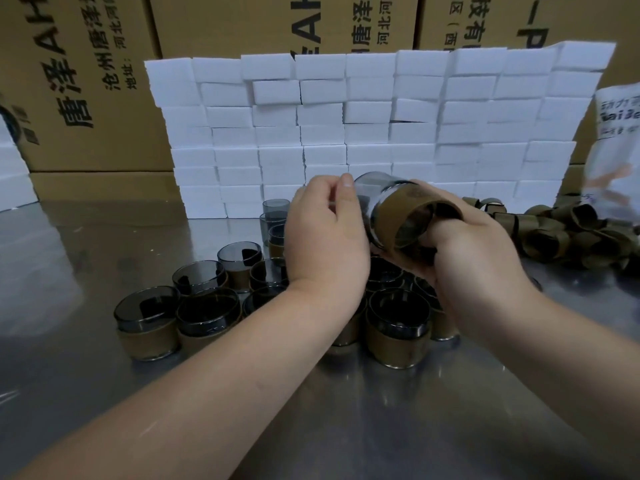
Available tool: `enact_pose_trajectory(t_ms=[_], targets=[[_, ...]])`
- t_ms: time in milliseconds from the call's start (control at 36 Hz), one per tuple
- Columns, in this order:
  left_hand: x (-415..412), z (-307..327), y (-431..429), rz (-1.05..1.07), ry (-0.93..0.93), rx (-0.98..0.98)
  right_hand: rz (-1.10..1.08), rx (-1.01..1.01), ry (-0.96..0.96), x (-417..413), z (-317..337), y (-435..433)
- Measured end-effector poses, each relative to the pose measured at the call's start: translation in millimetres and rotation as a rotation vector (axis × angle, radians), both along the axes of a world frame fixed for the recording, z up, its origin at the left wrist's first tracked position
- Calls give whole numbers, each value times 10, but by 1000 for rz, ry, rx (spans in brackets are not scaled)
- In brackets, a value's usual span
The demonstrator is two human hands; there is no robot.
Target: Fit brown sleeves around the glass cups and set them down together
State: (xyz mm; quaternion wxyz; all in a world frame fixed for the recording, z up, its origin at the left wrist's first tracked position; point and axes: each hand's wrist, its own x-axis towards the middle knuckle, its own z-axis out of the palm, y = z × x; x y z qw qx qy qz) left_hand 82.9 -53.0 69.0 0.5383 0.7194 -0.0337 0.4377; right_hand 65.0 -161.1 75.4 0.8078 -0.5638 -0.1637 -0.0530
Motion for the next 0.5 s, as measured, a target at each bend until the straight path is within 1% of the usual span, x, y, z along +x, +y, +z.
enact_pose_trajectory(t_ms=[28,83,111,167,194,250,278,417,500], targets=[[-26,0,-10,-20,-5,7,-34,20,9,4,15,-9],[-110,-2,-35,-130,-32,-15,-82,54,3,1,54,-31],[-155,-11,-49,-181,-74,21,-93,51,-11,-1,66,-42],[-225,-44,-83,-236,-172,210,-105,24,-36,-17,92,-59],[-244,-55,-99,-245,-171,323,-107,4,-43,-28,95,-70],[-259,-59,-116,-196,-92,496,-117,-52,-51,-31,103,-71],[-259,-69,-117,-158,-61,546,-121,-72,-50,-26,101,-72],[-241,-106,-116,-76,13,616,-129,-100,-65,-12,81,-89],[-218,-106,-130,-115,26,577,-138,-146,-80,-13,60,-97]])
